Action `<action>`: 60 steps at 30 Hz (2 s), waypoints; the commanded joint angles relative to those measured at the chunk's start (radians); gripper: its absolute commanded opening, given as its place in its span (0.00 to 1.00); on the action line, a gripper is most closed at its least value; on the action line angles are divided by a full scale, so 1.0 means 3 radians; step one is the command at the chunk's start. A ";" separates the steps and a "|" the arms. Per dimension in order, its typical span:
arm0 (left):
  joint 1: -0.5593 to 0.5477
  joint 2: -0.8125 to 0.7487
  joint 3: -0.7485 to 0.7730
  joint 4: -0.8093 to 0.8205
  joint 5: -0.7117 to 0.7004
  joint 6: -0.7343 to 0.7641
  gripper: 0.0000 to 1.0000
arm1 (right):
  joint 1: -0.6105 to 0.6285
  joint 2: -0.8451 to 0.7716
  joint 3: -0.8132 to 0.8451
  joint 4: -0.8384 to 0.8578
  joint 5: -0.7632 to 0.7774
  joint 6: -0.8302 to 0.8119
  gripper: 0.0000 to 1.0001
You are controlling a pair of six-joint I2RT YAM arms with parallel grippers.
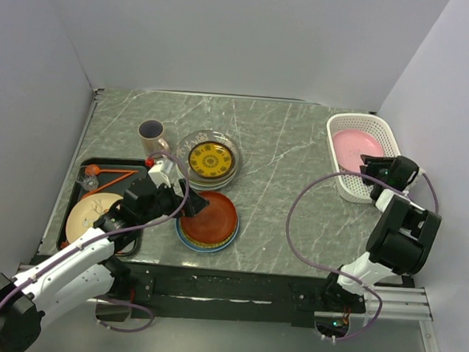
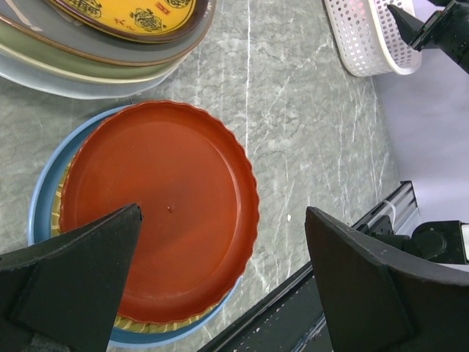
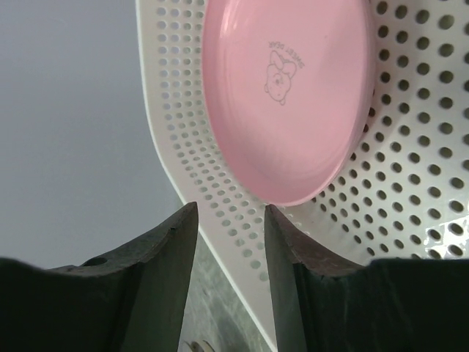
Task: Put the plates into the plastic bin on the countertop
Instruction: Place the plate in the plastic bin, then pick up the plate at the center of the board.
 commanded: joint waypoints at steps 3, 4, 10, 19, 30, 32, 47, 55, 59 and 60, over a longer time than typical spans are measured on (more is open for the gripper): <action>-0.0003 -0.0085 0.0120 0.0061 0.0080 0.0069 0.99 | 0.0057 -0.0267 0.0016 0.0214 -0.0055 -0.0059 0.49; -0.0003 -0.0080 0.0110 0.0066 0.0070 0.0064 0.99 | 0.0078 -0.0298 0.0005 0.0239 -0.0045 -0.0100 0.49; -0.0003 -0.0070 0.0120 0.0071 0.0116 0.0049 0.99 | 0.0348 -0.0564 0.0056 0.0066 0.0077 -0.0356 0.50; -0.0003 -0.0141 0.0161 0.0041 0.0147 -0.0002 0.99 | 0.1048 -0.1157 -0.0203 -0.0072 0.0368 -0.0647 0.52; -0.0003 -0.0202 0.0156 0.0087 0.0208 -0.0115 0.99 | 0.1765 -0.2123 -0.0572 -0.0476 0.0671 -0.0908 0.55; -0.0003 -0.0223 0.0151 0.0097 0.0193 -0.0135 0.99 | 0.1801 -0.2302 -0.0639 -0.0552 0.0676 -0.0939 0.55; -0.0003 -0.0249 0.0151 0.0077 0.0183 -0.0222 0.99 | 0.2230 -0.3151 -0.1191 -0.1095 0.0732 -0.1056 0.61; -0.0003 -0.0264 0.0314 -0.0469 -0.0195 -0.0064 0.99 | 0.2368 -0.3039 -0.1145 -0.1136 0.0594 -0.1077 0.61; -0.0003 -0.0279 0.0381 -0.0741 -0.0395 -0.0089 0.99 | 0.2557 -0.2963 -0.1094 -0.1141 0.0645 -0.1123 0.64; -0.0003 -0.0279 0.0366 -0.0767 -0.0420 -0.0109 0.99 | 0.2644 -0.2886 -0.1079 -0.1146 0.0650 -0.1133 0.64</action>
